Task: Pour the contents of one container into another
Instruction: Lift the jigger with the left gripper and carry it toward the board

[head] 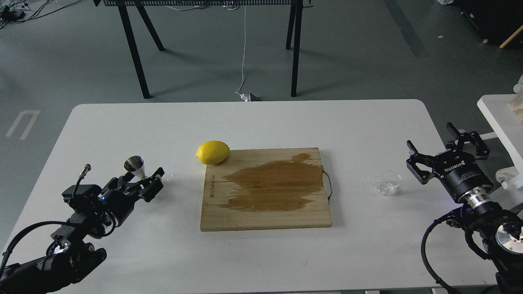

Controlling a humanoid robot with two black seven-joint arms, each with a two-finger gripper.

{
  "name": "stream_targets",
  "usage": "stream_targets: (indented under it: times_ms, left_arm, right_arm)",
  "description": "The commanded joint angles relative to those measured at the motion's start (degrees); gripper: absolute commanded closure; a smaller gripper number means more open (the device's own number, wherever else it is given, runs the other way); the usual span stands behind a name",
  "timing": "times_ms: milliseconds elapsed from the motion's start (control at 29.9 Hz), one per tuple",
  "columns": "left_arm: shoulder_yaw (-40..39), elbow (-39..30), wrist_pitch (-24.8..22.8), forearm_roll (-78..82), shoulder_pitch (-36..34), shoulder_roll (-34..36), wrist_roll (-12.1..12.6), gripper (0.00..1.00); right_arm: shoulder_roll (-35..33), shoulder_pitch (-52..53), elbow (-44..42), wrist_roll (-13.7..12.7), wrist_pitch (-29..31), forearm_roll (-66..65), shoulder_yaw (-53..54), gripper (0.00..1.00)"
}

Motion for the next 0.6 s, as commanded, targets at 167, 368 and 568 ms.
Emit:
stream_targets:
  times_ms: [167,368,568]
  left_arm:
    - [2.0,2.5,0.0,0.4,-0.5,-0.1,0.0,0.28]
    - [2.1,3.0,0.0,0.4,-0.5,-0.4,0.0,0.43]
    - [2.2,4.2,0.0,0.5,-0.5,-0.4,0.0,0.62]
  right_arm:
    - [0.0,-0.2,0.0,0.0,0.0,0.0,-0.1,0.01]
    - [0.0,-0.3,0.0,0.0,0.0,0.0,-0.1,0.01]
    - [0.0,-0.3,-0.1,0.0,0.0,0.0,-0.2,0.01]
